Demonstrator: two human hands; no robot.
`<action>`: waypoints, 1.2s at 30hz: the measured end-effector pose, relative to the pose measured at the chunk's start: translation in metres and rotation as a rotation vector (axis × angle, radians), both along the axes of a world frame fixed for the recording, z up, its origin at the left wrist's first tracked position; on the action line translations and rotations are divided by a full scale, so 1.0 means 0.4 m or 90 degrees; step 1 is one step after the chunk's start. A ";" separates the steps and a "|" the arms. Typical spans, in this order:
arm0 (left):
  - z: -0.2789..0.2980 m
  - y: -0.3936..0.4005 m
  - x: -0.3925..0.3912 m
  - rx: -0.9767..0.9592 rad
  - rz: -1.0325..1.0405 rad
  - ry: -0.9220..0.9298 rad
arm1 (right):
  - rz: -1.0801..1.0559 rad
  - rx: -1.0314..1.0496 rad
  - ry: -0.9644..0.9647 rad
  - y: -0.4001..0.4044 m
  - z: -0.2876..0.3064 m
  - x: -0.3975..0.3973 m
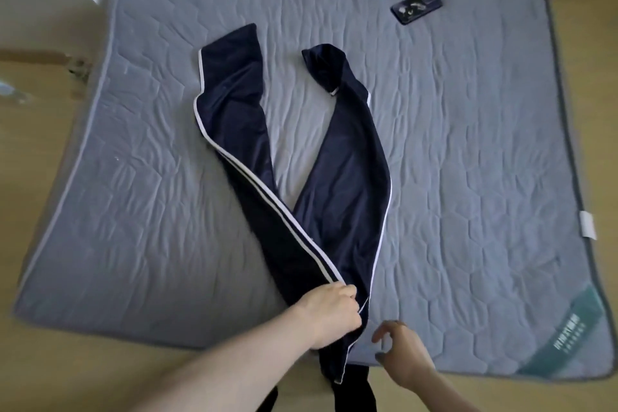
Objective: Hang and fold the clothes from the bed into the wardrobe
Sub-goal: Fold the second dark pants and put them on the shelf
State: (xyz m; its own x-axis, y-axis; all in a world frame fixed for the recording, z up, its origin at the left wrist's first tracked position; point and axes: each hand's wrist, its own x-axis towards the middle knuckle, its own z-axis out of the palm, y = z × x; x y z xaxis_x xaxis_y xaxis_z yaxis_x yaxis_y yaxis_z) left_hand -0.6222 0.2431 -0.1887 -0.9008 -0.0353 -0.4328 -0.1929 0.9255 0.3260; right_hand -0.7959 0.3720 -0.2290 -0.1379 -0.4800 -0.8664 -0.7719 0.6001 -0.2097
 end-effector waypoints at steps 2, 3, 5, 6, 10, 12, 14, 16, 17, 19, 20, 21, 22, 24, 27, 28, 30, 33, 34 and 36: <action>-0.012 0.048 -0.065 0.009 -0.077 -0.047 | -0.034 0.013 0.035 0.000 -0.006 -0.060; -0.021 0.070 -0.093 0.016 -0.107 -0.071 | -0.041 0.017 0.049 -0.002 -0.010 -0.089; -0.049 0.108 -0.129 0.031 -0.143 -0.080 | -0.054 0.017 0.071 -0.010 -0.017 -0.138; -0.071 0.123 -0.136 0.048 -0.142 -0.080 | -0.064 0.016 0.077 -0.015 -0.023 -0.158; -0.139 0.132 -0.090 0.084 -0.069 -0.042 | -0.123 0.005 0.056 -0.049 -0.046 -0.196; -0.159 0.091 -0.035 0.168 0.084 0.015 | -0.156 -0.019 0.037 -0.074 -0.058 -0.185; -0.169 0.015 0.029 0.234 0.315 0.057 | -0.178 -0.042 0.008 -0.109 -0.071 -0.158; -0.177 -0.091 0.094 0.218 0.559 0.062 | -0.192 -0.051 -0.025 -0.159 -0.078 -0.120; -0.185 -0.152 0.125 0.191 0.660 0.055 | -0.201 -0.061 -0.042 -0.190 -0.079 -0.099; -0.201 -0.284 0.181 0.137 0.823 0.009 | -0.208 -0.092 -0.066 -0.256 -0.084 -0.056; -0.209 -0.351 0.202 0.114 0.889 -0.022 | -0.209 -0.111 -0.070 -0.291 -0.089 -0.037; -0.217 -0.414 0.217 0.099 0.945 -0.047 | -0.209 -0.134 -0.073 -0.326 -0.095 -0.021; -0.224 -0.471 0.227 0.091 0.989 -0.058 | -0.213 -0.157 -0.077 -0.361 -0.102 -0.008; -0.235 -0.566 0.229 0.083 1.039 -0.039 | -0.234 -0.200 -0.092 -0.425 -0.119 0.009; -0.257 -0.673 0.198 0.109 1.078 0.018 | -0.257 -0.243 -0.101 -0.506 -0.155 0.020; -0.267 -0.703 0.180 0.126 1.096 0.042 | -0.259 -0.249 -0.098 -0.528 -0.171 0.021; -0.293 -0.757 0.142 0.161 1.131 0.093 | -0.261 -0.248 -0.097 -0.560 -0.206 0.024; -0.346 -0.823 0.099 0.210 1.185 0.149 | -0.255 -0.241 -0.102 -0.589 -0.258 0.032; -0.367 -0.840 0.093 0.214 1.204 0.162 | -0.251 -0.237 -0.105 -0.592 -0.275 0.036; -0.407 -0.875 0.094 0.189 1.247 0.184 | -0.240 -0.211 -0.108 -0.591 -0.311 0.042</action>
